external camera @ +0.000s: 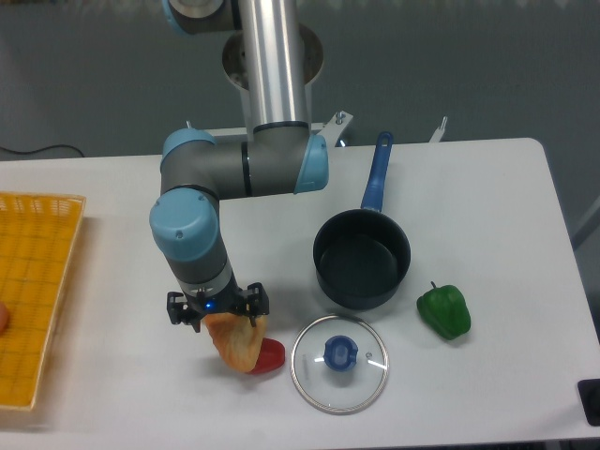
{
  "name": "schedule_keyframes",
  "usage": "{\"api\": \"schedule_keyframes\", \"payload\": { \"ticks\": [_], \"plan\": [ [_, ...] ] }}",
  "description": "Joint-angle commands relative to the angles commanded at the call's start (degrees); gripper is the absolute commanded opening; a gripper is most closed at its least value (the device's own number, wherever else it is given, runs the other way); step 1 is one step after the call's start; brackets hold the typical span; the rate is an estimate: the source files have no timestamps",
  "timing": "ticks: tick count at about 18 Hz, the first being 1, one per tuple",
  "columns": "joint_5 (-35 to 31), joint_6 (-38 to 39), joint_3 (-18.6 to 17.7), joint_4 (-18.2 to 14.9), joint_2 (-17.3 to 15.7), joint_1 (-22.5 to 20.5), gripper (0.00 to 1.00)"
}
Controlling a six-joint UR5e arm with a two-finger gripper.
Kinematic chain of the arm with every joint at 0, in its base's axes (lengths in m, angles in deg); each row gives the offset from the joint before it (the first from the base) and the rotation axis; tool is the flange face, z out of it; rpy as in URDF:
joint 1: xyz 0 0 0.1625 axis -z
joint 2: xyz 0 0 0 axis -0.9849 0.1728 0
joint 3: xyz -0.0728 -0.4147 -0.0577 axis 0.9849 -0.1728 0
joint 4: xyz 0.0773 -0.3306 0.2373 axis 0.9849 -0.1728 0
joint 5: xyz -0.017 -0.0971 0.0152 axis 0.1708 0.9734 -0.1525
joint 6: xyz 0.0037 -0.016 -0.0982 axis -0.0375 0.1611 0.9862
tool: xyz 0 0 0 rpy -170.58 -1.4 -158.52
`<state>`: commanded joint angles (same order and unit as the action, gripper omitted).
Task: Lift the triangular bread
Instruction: 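Lift the gripped triangular bread up off the table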
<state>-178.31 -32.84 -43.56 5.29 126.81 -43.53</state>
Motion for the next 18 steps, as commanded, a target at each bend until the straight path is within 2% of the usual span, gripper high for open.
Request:
{"api": "schedule_keyframes", "payload": {
  "ticks": [5, 7, 12, 14, 15, 18],
  "plan": [
    [-0.17, -0.18, 0.26, 0.00, 0.70, 0.00, 0.91],
    [-0.18, -0.18, 0.35, 0.00, 0.70, 0.00, 0.86],
    [-0.09, -0.09, 0.26, -0.09, 0.62, 0.00, 0.53],
    [0.17, 0.00, 0.26, -0.18, 0.53, -0.09, 0.17],
    [0.26, 0.00, 0.26, -0.44, 0.35, -0.17, 0.12],
    [0.26, -0.09, 0.35, -0.62, 0.00, -0.44, 0.12]
  ]
}}
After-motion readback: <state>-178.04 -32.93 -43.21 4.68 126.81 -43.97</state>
